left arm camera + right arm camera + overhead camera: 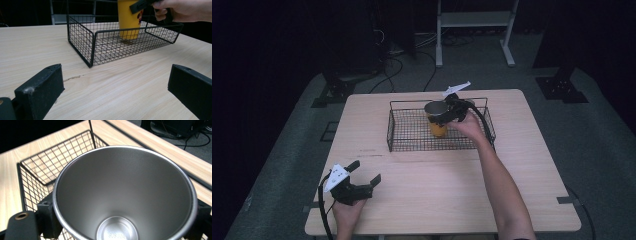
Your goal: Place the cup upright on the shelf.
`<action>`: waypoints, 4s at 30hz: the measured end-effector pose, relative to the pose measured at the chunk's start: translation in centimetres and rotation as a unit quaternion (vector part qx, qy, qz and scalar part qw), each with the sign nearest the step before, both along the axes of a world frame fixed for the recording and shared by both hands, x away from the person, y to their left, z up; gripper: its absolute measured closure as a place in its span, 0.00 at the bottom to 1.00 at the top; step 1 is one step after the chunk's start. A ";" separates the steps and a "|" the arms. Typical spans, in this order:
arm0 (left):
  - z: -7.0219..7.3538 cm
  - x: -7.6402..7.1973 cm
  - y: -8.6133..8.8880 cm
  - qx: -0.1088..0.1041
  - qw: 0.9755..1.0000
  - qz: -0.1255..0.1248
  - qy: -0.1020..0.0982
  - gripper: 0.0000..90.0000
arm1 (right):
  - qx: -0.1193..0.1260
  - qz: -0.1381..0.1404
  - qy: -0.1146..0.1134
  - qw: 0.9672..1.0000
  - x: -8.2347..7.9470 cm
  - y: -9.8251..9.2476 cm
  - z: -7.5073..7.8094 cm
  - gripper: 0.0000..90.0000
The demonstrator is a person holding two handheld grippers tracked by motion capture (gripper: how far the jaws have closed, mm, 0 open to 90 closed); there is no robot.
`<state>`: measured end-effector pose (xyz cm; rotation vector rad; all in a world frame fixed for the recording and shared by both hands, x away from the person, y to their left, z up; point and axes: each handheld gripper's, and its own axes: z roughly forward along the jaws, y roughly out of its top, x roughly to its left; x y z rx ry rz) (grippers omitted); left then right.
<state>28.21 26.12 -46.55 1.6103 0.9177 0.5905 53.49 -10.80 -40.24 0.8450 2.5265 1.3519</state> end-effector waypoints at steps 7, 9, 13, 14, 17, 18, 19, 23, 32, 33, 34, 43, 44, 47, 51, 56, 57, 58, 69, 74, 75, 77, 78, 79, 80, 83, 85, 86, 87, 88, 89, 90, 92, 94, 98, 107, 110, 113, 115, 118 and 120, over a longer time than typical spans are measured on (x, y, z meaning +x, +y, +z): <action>0.0 0.0 0.0 0.000 1.000 0.000 0.000 0.00 | -0.013 0.004 0.003 1.000 0.0 0.4 -0.5 0.14; 0.0 0.0 0.0 -0.001 1.000 0.000 0.000 0.00 | -0.021 0.005 0.002 1.000 0.0 0.5 -0.7 0.14; 0.0 0.0 0.0 0.000 1.000 0.000 0.000 0.00 | -0.023 0.008 0.003 1.000 0.0 0.4 -0.8 0.14; 0.0 0.0 0.0 0.000 1.000 0.000 0.000 0.00 | -0.023 0.008 0.003 1.000 0.0 0.4 -0.8 0.14; 0.0 0.0 0.0 0.000 1.000 0.000 0.000 0.00 | -0.027 0.016 0.003 1.000 -0.2 0.2 -0.8 0.14; 0.0 0.0 0.0 0.000 1.000 0.000 0.000 0.00 | -0.027 0.016 0.003 1.000 -0.2 0.2 -0.8 0.14; 0.0 0.0 0.0 0.000 1.000 0.000 0.000 0.00 | -0.029 0.016 0.003 0.999 -0.2 0.2 -0.8 0.14; 0.0 0.0 0.0 0.002 1.000 0.000 0.000 0.00 | -0.035 0.019 -0.007 0.999 -0.6 0.1 -0.9 0.14; 0.0 0.0 0.0 0.002 1.000 0.000 -0.001 0.00 | -0.052 0.018 -0.016 0.998 -0.9 -0.1 -0.9 0.14; 0.0 0.0 0.0 0.002 1.000 0.000 0.000 0.00 | -0.053 0.018 -0.016 0.998 -1.0 -0.1 -0.8 0.14; 0.0 0.0 0.0 0.002 1.000 0.000 0.000 0.00 | -0.055 0.017 -0.015 0.998 -1.0 -0.1 -0.8 0.14; 0.0 0.0 0.0 0.003 1.000 0.000 -0.001 0.00 | -0.066 0.023 -0.021 0.997 -1.3 0.1 -0.7 0.08; 0.0 0.0 0.0 0.003 1.000 0.000 -0.001 0.00 | -0.066 0.023 -0.021 0.997 -1.3 0.1 -0.7 0.08; 0.0 0.0 0.0 0.003 1.000 0.000 -0.001 0.00 | -0.062 0.024 -0.020 0.998 -1.3 0.0 -0.7 0.05; 0.0 0.0 0.0 0.003 1.000 0.000 -0.001 0.00 | -0.059 0.024 -0.018 0.998 -1.4 0.1 -0.5 0.02; 0.0 0.0 -0.1 0.004 1.000 0.001 -0.001 0.00 | -0.055 0.029 -0.015 0.998 -1.6 0.1 -0.3 0.01; 0.0 0.0 0.0 0.004 1.000 0.001 -0.001 0.00 | -0.055 0.030 -0.016 0.998 -1.6 0.1 -0.3 0.01; 0.0 0.0 -0.1 0.004 1.000 0.001 -0.001 0.00 | -0.053 0.029 -0.016 0.998 -1.7 0.0 -0.2 0.00; 0.0 0.0 -0.1 0.005 1.000 0.002 0.000 0.00 | -0.048 0.034 -0.014 0.998 -1.9 -0.6 0.3 0.00; 0.0 0.1 -0.1 0.005 1.000 0.002 0.000 0.00 | -0.049 0.034 -0.012 0.998 -2.1 -0.8 0.4 0.00; 0.0 0.1 -0.1 0.005 1.000 0.002 0.000 0.00 | -0.048 0.033 -0.012 0.998 -2.0 -0.9 0.5 0.00; 0.0 0.1 -0.1 0.005 1.000 0.003 0.000 0.00 | -0.050 0.026 -0.013 0.998 -2.0 -1.1 0.6 0.00; 0.0 0.1 -0.1 0.005 1.000 0.003 0.000 0.00 | -0.048 0.026 -0.013 0.998 -1.9 -1.2 0.6 0.00; 0.0 0.1 0.0 0.005 1.000 0.003 0.000 0.00 | -0.047 0.025 -0.011 0.999 -1.9 -1.2 0.6 0.00; 0.0 0.0 0.0 0.004 1.000 0.003 0.000 0.00 | -0.046 0.025 -0.011 0.999 -1.9 -1.3 0.5 0.00; 0.0 0.1 0.0 0.003 1.000 0.004 0.000 0.00 | -0.037 0.022 -0.008 0.999 -1.8 -1.6 0.6 0.00; 0.0 0.1 0.0 0.003 1.000 0.004 0.000 0.00 | -0.033 0.024 -0.008 0.999 -1.8 -1.8 0.7 0.00; 0.0 0.1 0.0 0.003 1.000 0.004 0.001 0.00 | -0.035 0.024 -0.009 0.999 -1.8 -1.8 0.7 0.00; 0.0 0.1 0.0 0.003 1.000 0.004 0.001 0.00 | -0.035 0.024 -0.008 0.999 -1.8 -1.8 0.7 0.00; 0.0 0.1 0.0 0.003 1.000 0.004 0.001 0.00 | -0.035 0.023 -0.007 0.999 -1.8 -1.9 0.7 0.00; 0.0 0.1 0.0 0.003 1.000 0.004 0.001 0.00 | -0.034 0.022 -0.006 0.999 -1.7 -2.0 0.7 0.00; 0.0 0.0 0.0 0.003 1.000 0.005 0.001 0.00 | -0.033 0.020 -0.004 0.999 -1.7 -2.0 0.7 0.00; 0.0 0.0 0.0 0.005 1.000 0.005 0.001 0.00 | -0.031 0.020 -0.001 0.999 -1.7 -2.2 0.7 0.00; 0.0 0.0 0.0 0.005 1.000 0.005 0.001 0.00 | -0.028 0.019 0.001 0.999 -1.7 -2.3 0.8 0.00; 0.0 0.0 0.0 0.003 1.000 0.006 0.001 0.00 | -0.021 0.016 0.002 1.000 -1.8 -2.7 1.0 0.00; 0.0 0.1 0.0 0.005 1.000 0.006 0.000 0.00 | 0.005 0.013 -0.007 1.000 -2.5 -4.1 1.7 0.00; 0.0 0.0 -0.1 0.007 1.000 0.004 -0.001 0.00 | 0.017 0.015 -0.010 1.000 -3.1 -4.6 2.0 0.00; 0.0 0.0 -0.2 0.008 1.000 0.003 -0.001 0.00 | 0.028 0.016 -0.014 0.999 -3.8 -5.3 2.3 0.00; 0.0 0.0 -0.2 0.009 1.000 0.003 -0.001 0.00 | 0.034 0.018 -0.013 0.999 -4.2 -5.6 2.5 0.00; 0.0 0.0 -0.2 0.007 1.000 0.003 -0.002 0.00 | 0.039 0.020 -0.017 0.999 -4.8 -6.2 2.7 0.00; 0.0 0.0 -0.2 0.007 1.000 0.002 -0.002 0.00 | 0.043 0.020 -0.018 0.999 -5.1 -6.6 2.8 0.00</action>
